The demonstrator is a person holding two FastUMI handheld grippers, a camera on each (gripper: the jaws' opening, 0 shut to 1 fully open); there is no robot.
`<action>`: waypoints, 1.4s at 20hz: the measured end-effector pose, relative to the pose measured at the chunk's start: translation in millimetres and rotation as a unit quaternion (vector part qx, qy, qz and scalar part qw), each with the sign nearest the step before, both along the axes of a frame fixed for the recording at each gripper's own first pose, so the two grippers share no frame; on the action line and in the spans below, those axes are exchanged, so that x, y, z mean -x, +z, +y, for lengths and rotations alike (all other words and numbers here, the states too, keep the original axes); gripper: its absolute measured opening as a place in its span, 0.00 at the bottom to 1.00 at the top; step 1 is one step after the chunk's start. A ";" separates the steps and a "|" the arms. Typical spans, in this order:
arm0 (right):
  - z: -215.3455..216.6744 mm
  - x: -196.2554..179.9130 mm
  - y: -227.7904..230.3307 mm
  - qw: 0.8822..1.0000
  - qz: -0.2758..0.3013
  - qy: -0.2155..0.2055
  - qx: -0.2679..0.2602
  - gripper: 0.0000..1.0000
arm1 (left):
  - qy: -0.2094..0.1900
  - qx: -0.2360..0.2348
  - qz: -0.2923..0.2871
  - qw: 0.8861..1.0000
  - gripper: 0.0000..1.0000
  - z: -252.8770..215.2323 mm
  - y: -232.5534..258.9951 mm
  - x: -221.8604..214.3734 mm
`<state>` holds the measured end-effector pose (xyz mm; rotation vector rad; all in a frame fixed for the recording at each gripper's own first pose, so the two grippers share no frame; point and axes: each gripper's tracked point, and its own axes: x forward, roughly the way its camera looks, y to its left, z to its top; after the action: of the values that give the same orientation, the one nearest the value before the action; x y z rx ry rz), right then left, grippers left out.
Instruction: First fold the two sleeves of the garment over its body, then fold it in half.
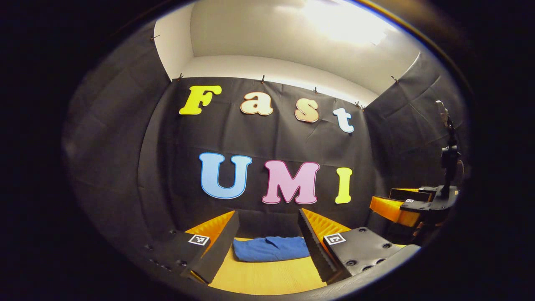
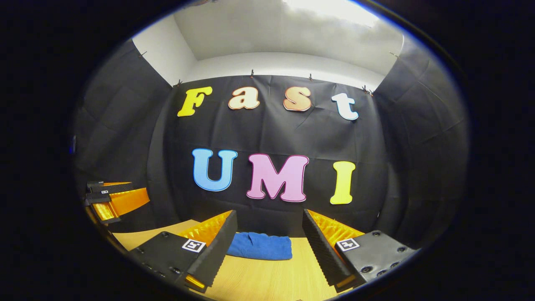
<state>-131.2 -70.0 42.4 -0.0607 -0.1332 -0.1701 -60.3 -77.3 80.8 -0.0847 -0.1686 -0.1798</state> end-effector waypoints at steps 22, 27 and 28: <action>-26.6 -15.0 -15.9 1.000 0.012 -0.020 -0.014 0.97 | 0.004 -0.024 0.004 1.000 0.82 -15.7 3.1 -12.5; -39.4 -16.1 -13.6 0.999 0.011 -0.033 -0.012 0.98 | 0.001 -0.037 -0.005 0.999 0.82 -22.8 10.8 -27.4; -41.9 -16.0 -12.6 0.999 0.010 -0.035 -0.011 0.98 | 0.001 -0.037 -0.006 0.999 0.82 -22.8 10.1 -27.6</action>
<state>-115.2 -111.9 29.8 -0.0457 -0.1092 -0.2411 -32.7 -100.1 91.0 -0.0097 -0.1734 -0.1841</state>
